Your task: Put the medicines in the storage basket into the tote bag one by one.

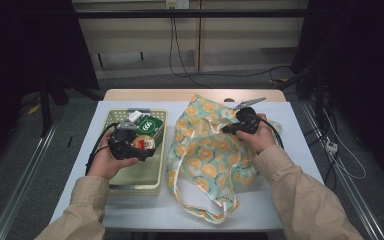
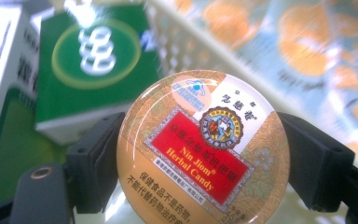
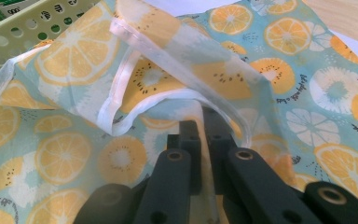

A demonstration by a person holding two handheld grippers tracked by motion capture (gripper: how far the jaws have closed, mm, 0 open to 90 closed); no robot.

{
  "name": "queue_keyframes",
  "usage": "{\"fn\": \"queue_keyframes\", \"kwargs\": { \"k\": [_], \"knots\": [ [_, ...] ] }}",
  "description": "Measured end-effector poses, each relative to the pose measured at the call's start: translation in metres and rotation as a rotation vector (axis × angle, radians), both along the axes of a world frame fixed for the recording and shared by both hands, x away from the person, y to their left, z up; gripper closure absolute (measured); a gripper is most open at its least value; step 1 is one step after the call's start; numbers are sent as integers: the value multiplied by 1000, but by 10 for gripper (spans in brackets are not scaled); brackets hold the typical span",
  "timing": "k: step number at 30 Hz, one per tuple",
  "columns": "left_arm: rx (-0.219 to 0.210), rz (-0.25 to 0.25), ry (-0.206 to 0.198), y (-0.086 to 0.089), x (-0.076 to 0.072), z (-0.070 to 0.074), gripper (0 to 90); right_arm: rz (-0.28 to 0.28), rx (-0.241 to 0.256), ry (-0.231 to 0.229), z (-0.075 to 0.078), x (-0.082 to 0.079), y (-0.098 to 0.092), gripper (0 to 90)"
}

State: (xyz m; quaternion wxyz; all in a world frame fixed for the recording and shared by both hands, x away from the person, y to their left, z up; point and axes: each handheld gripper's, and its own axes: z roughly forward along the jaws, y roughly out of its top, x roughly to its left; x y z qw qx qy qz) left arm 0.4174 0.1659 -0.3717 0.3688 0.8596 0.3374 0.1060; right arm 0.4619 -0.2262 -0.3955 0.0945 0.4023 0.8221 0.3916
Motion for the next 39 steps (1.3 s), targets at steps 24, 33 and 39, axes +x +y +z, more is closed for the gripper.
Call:
{"fn": "queue_keyframes", "kwargs": {
  "k": [24, 33, 39],
  "knots": [
    [-111, -249, -22, -129, -20, 21, 203, -7, 11, 4, 3, -1, -5, 896],
    [-78, -281, -3, -154, -16, 2, 203, -8, 14, 3, 4, -1, -4, 896],
    [-77, -307, 14, -166, -18, -9, 202, -12, 15, 1, 7, -1, -3, 896]
  ]
}}
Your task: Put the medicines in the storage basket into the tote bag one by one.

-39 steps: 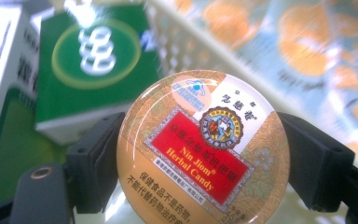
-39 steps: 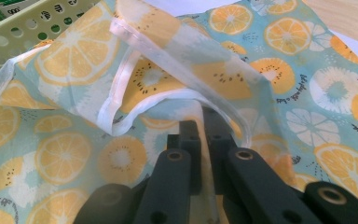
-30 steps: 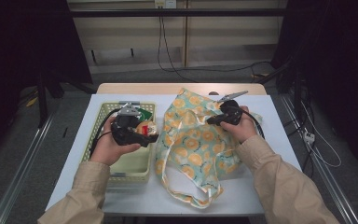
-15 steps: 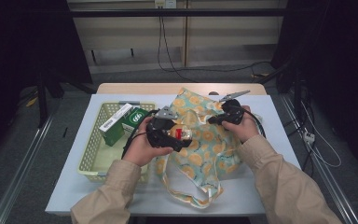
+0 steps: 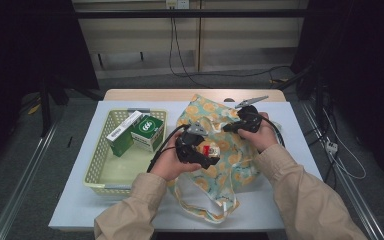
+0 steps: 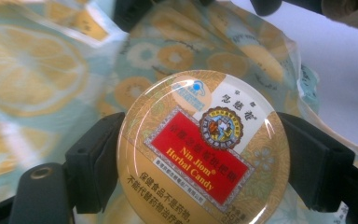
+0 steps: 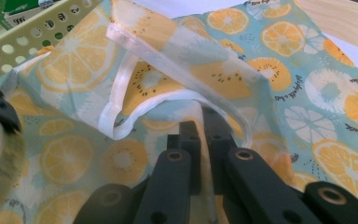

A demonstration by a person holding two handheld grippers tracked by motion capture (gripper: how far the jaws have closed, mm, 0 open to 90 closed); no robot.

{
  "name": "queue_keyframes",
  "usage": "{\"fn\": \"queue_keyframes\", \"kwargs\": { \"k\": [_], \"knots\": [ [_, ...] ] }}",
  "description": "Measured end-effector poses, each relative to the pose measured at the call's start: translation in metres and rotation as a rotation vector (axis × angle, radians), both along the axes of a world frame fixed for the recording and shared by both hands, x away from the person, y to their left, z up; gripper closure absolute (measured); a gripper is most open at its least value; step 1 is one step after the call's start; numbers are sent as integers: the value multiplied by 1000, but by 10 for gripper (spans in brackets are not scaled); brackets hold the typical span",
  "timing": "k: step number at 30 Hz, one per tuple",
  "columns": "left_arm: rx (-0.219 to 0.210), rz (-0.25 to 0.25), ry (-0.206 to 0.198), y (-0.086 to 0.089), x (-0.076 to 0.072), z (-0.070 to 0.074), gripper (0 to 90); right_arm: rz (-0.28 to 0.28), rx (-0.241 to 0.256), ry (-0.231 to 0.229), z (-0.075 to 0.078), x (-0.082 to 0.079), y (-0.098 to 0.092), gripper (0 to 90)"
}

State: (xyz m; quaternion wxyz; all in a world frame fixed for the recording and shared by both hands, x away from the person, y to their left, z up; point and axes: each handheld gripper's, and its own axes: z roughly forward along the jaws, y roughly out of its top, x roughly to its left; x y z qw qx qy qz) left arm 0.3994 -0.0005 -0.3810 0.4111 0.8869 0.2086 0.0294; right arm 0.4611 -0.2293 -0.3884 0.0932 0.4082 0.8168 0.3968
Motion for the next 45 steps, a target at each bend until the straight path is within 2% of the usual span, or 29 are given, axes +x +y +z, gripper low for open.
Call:
{"fn": "queue_keyframes", "kwargs": {
  "k": [4, 8, 12, 13, 14, 18, 19, 20, 23, 27, 30, 33, 35, 36, 37, 38, 42, 45],
  "knots": [
    [-5, 7, 14, -8, 3, -8, 202, 3, 2, -7, 3, -1, 1, 896],
    [17, 13, 0, -15, 7, -14, 202, 4, 1, -7, 5, -2, 1, 896],
    [64, 10, -18, -18, 14, -20, 202, 5, 6, -14, 9, -4, 0, 896],
    [72, 24, -15, -18, 16, -21, 202, 5, 8, -16, 10, -4, 0, 896],
    [60, 40, -13, -19, 18, -23, 202, 6, 12, -16, 11, -4, -1, 895],
    [86, 61, -44, -17, 29, -19, 202, 15, 15, -22, 17, -7, -1, 896],
    [99, 90, -56, -18, 31, -17, 202, 19, 17, -28, 18, -8, -1, 896],
    [73, 77, -44, -16, 35, -16, 202, 22, 20, -28, 18, -8, -1, 896],
    [99, 87, -55, -18, 42, -14, 202, 26, 22, -29, 19, -8, -1, 896],
    [108, 99, -62, -20, 50, -12, 202, 25, 28, -27, 19, -8, -2, 896],
    [87, 107, -60, -21, 55, -13, 202, 27, 29, -25, 18, -7, -3, 896],
    [88, 128, -66, -24, 63, -15, 201, 25, 38, -22, 18, -6, -4, 897],
    [49, 173, -88, -28, 70, -15, 196, 25, 37, -19, 17, -5, -4, 896],
    [24, 200, -113, -30, 74, -16, 183, 22, 41, -18, 17, -5, -3, 897],
    [3, 216, -113, -30, 78, -17, 172, 20, 43, -18, 17, -5, -3, 896],
    [0, 230, -111, -30, 81, -18, 171, 19, 42, -18, 16, -4, -3, 896],
    [2, 232, -67, -25, 81, -18, 135, 23, 35, -14, 16, -4, -3, 897],
    [6, 205, -59, -21, 75, -14, 124, 15, 31, -9, 14, -3, -3, 897]
  ]
}}
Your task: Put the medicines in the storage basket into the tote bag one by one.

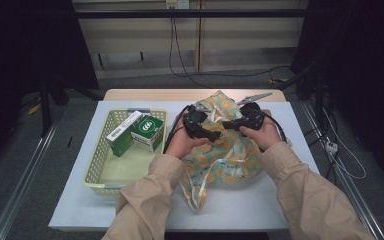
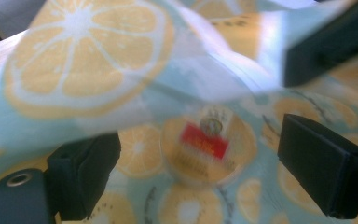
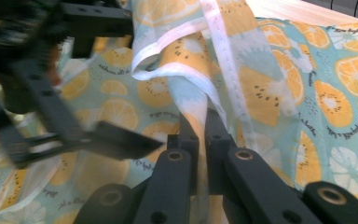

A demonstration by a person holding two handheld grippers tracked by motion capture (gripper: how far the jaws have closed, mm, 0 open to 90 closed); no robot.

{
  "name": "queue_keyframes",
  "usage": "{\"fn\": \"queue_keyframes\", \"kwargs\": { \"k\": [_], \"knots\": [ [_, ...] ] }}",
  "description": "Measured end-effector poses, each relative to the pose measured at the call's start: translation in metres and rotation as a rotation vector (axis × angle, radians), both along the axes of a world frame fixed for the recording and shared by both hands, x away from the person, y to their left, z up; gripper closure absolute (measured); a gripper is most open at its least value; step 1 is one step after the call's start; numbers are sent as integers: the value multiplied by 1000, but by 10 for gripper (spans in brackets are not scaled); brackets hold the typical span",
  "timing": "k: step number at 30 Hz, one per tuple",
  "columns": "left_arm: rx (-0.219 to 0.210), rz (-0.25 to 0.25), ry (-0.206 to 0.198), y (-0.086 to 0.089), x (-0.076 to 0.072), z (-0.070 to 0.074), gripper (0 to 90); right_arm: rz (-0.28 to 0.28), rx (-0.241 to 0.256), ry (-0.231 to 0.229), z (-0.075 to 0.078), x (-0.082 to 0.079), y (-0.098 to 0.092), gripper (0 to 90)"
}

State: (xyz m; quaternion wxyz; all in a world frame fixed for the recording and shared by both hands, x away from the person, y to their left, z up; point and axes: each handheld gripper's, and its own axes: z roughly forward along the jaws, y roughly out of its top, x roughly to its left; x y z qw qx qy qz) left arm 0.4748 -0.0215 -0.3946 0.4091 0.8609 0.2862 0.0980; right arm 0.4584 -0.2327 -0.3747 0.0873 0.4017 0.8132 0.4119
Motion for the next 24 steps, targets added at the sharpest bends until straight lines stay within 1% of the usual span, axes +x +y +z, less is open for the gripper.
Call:
{"fn": "queue_keyframes", "kwargs": {
  "k": [2, 3, 5, 6, 7, 8, 10, 11, 13, 14, 16, 18, 19, 20, 22, 24],
  "knots": [
    [11, -21, 15, 3, -4, 4, 114, -8, 0, 3, -2, 1, 0, 897],
    [5, -31, 23, 3, -7, 6, 111, -11, 1, 3, -2, 1, 0, 897],
    [14, -46, 16, 6, -14, 11, 111, -9, -14, -1, -4, 0, 1, 897],
    [14, -50, 21, 8, -17, 14, 111, -9, -21, 0, -4, -1, 2, 896],
    [5, -52, 20, 10, -20, 16, 111, -10, -22, -1, -5, -1, 2, 897],
    [0, -51, 29, 12, -24, 18, 111, -13, -21, 0, -5, -1, 1, 896],
    [12, -53, 24, 17, -30, 24, 108, -20, -21, 3, -6, -2, 0, 897],
    [29, -53, 21, 20, -32, 27, 107, -22, -23, 2, -6, -2, -1, 897],
    [37, -48, 27, 27, -36, 33, 99, -23, -25, 1, -7, -2, -1, 897],
    [35, -38, 25, 32, -37, 36, 100, -24, -23, 1, -7, -3, 0, 896],
    [51, -28, 17, 41, -39, 42, 99, -19, -28, -1, -8, -4, 0, 897],
    [58, -16, 7, 51, -41, 46, 99, -17, -26, -2, -8, -4, 1, 897],
    [56, -5, 7, 56, -42, 48, 99, -17, -27, -4, -9, -4, 1, 897],
    [65, 8, 1, 61, -42, 50, 98, -18, -25, -4, -9, -4, 1, 897],
    [63, 22, 2, 71, -41, 52, 97, -19, -25, -1, -10, -4, 0, 897],
    [74, 39, -6, 81, -40, 53, 93, -20, -24, 0, -10, -4, 0, 897]
  ]
}}
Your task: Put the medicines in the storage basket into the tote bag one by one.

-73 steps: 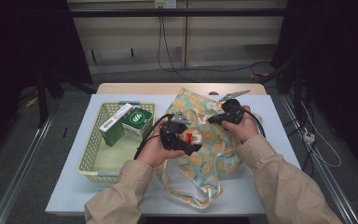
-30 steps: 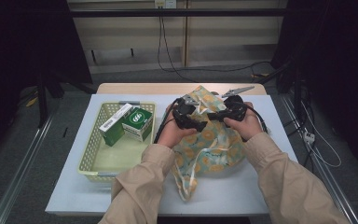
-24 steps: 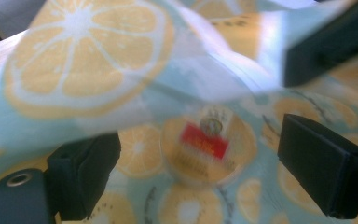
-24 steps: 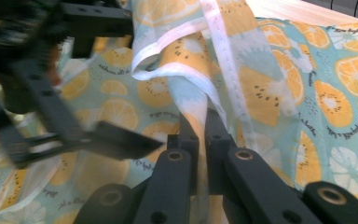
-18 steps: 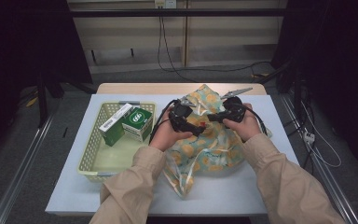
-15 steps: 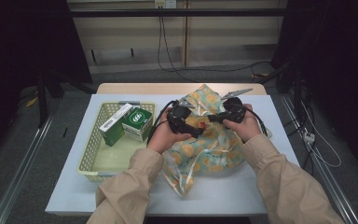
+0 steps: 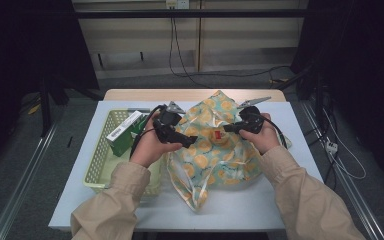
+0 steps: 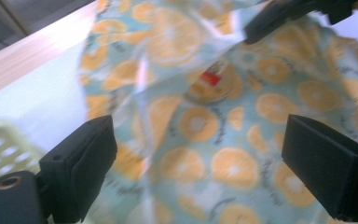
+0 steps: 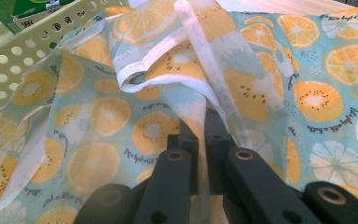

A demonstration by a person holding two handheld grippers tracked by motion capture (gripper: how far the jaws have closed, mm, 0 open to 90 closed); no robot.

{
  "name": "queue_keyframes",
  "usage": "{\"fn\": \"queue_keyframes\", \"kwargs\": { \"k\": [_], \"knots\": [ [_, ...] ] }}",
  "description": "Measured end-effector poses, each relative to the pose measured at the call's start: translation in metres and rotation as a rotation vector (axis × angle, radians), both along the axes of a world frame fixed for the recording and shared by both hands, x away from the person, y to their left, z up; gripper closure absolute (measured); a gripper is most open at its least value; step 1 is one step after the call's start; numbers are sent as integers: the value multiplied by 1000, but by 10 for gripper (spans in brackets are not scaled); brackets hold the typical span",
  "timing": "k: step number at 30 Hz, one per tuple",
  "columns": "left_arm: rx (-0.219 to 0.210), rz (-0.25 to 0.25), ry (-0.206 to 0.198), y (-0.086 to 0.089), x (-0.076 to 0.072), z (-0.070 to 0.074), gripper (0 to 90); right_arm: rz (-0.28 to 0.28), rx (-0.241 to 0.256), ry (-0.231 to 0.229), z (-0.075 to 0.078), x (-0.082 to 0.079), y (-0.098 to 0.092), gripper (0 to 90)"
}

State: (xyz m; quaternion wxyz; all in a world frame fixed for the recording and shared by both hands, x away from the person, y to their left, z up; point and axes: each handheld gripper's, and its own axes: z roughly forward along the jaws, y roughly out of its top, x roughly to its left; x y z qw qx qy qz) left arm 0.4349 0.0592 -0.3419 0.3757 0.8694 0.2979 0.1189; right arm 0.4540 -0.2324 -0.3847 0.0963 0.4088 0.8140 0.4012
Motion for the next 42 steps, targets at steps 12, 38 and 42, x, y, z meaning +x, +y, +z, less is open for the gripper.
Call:
{"fn": "queue_keyframes", "kwargs": {
  "k": [12, 38, 42],
  "knots": [
    [16, 47, -14, 41, 6, 2, 72, -5, -2, 1, -1, 1, -2, 897],
    [69, 188, 2, 92, 31, -29, 73, 3, 2, 3, -3, 2, -1, 897],
    [79, 212, -11, 93, 35, -34, 75, 3, 1, 5, -4, 2, -1, 897]
  ]
}}
